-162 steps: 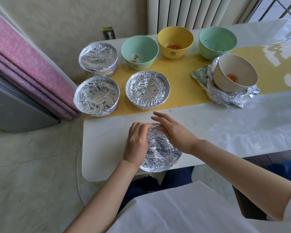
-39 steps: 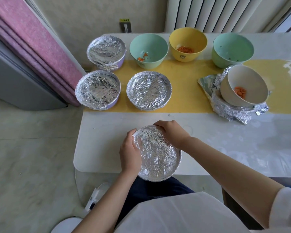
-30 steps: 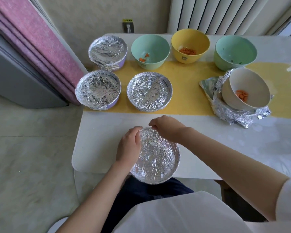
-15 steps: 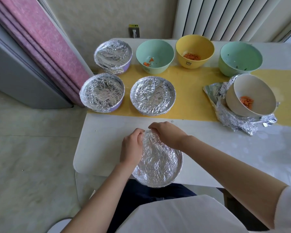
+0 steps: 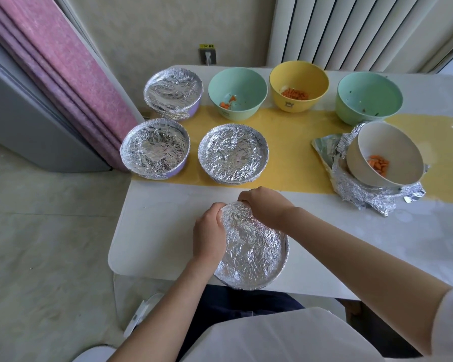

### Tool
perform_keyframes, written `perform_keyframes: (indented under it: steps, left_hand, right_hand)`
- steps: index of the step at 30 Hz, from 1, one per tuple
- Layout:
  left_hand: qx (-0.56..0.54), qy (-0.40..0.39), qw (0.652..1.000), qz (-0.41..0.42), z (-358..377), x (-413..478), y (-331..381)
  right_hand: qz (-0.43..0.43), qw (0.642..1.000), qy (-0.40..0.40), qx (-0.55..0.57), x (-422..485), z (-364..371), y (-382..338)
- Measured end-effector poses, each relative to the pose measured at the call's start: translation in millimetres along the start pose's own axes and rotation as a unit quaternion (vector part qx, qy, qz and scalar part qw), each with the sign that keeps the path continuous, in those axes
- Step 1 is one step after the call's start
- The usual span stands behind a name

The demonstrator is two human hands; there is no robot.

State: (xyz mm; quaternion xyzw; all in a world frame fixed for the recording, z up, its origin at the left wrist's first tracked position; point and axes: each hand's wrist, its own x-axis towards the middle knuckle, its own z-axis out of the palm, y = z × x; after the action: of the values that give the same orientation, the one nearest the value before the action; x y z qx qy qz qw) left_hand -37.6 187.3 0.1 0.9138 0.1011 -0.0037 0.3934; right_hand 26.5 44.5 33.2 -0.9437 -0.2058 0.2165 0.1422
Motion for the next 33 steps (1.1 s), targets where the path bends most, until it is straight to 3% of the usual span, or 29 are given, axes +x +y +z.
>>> perform_keyframes:
  steps: [8,13,16,21,27,33]
  left_hand:
    - [-0.019,-0.017,1.0,-0.018,-1.1,3.6,1.2]
    - [0.003,-0.018,0.999,0.04,0.8,4.2,13.6]
    - [-0.004,0.0,0.996,0.084,4.5,3.3,19.6]
    - [0.005,-0.007,0.997,0.083,10.6,0.4,19.2]
    - [0.023,-0.018,0.997,0.073,18.6,-3.5,13.6]
    - [-0.005,-0.022,0.996,0.084,16.6,-3.2,15.2]
  right_hand:
    - [-0.028,0.999,0.009,-0.046,2.8,-2.8,0.2]
    - [-0.042,0.999,0.024,-0.01,-4.6,-2.5,10.2]
    - [-0.032,0.998,0.033,-0.034,-10.7,-2.0,12.9]
    - [-0.043,0.993,0.011,-0.105,-18.9,-2.4,12.3]
    - [0.004,1.0,0.0,-0.022,-19.6,6.5,16.7]
    - [0.014,0.999,0.018,-0.027,-18.9,11.1,14.3]
